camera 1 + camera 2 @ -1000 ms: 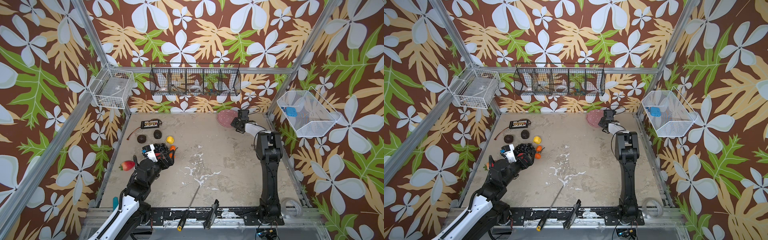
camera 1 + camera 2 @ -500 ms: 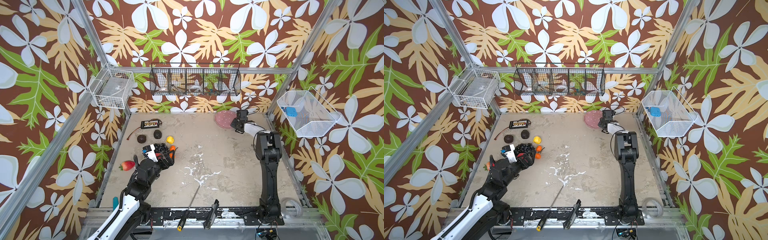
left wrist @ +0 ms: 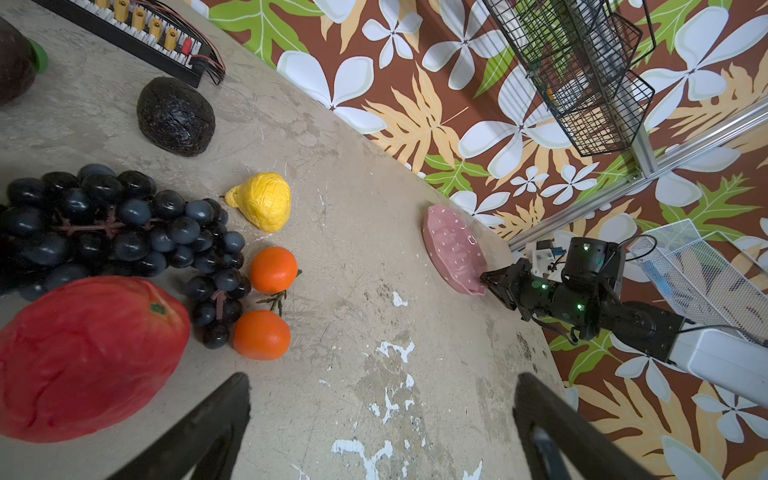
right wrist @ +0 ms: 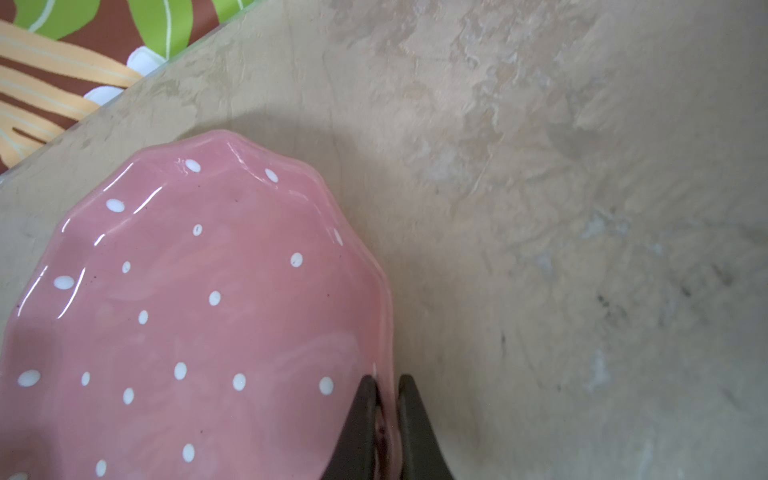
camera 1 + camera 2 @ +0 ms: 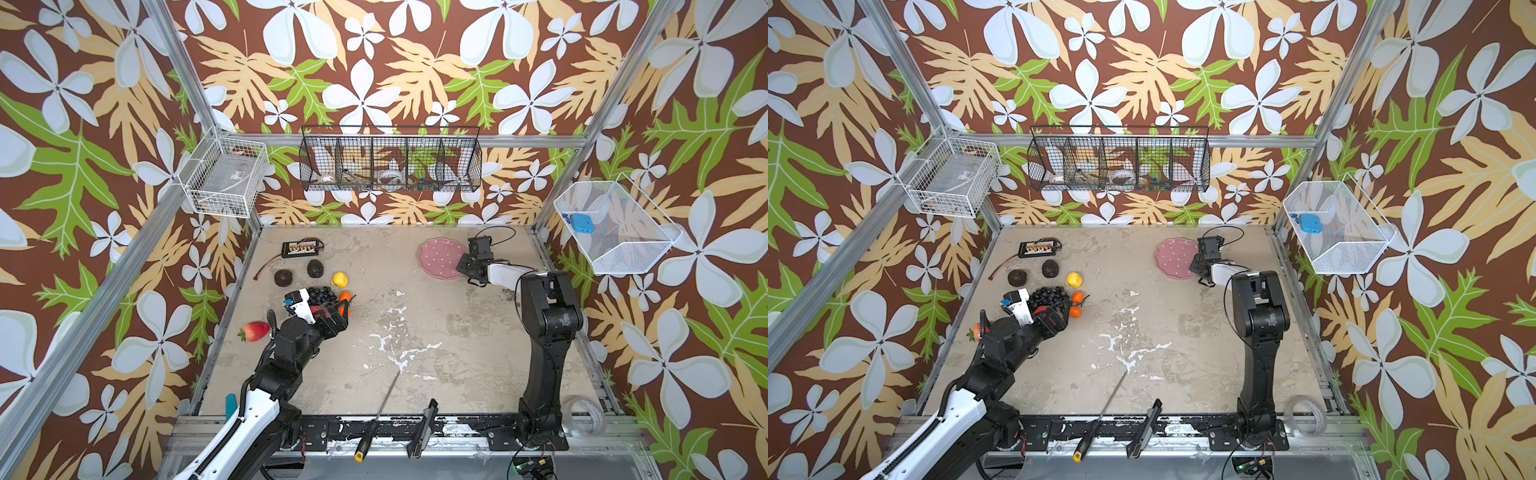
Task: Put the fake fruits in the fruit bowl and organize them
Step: 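Drag the pink plate with the right gripper toward the table center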
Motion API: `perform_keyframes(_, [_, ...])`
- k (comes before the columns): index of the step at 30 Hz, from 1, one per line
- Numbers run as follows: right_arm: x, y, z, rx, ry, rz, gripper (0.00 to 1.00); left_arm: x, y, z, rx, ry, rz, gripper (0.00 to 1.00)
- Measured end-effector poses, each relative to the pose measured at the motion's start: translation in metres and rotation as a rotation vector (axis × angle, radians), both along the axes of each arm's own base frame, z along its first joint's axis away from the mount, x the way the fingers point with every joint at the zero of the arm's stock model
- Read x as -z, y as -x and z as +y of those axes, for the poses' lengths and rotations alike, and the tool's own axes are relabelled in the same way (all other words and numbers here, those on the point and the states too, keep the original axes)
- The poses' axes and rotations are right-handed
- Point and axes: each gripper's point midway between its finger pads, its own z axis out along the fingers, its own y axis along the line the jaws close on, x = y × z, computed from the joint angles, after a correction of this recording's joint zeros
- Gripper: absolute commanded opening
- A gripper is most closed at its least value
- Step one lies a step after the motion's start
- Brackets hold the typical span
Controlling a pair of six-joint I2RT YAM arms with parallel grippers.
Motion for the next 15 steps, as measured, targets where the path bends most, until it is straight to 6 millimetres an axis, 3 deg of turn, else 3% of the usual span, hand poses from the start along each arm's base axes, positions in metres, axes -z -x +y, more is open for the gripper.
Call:
perform_keyframes(7, [0.002, 0.052, 0.029, -0.078, -0.003, -0.005, 0.12, -0.001, -0.001, 0.000, -0.003, -0.002, 0.004, 1.00])
perform_keyframes(15, [0.002, 0.097, 0.070, -0.190, -0.004, 0.001, 0.13, -0.003, -0.001, 0.001, -0.007, -0.002, 0.002, 1.00])
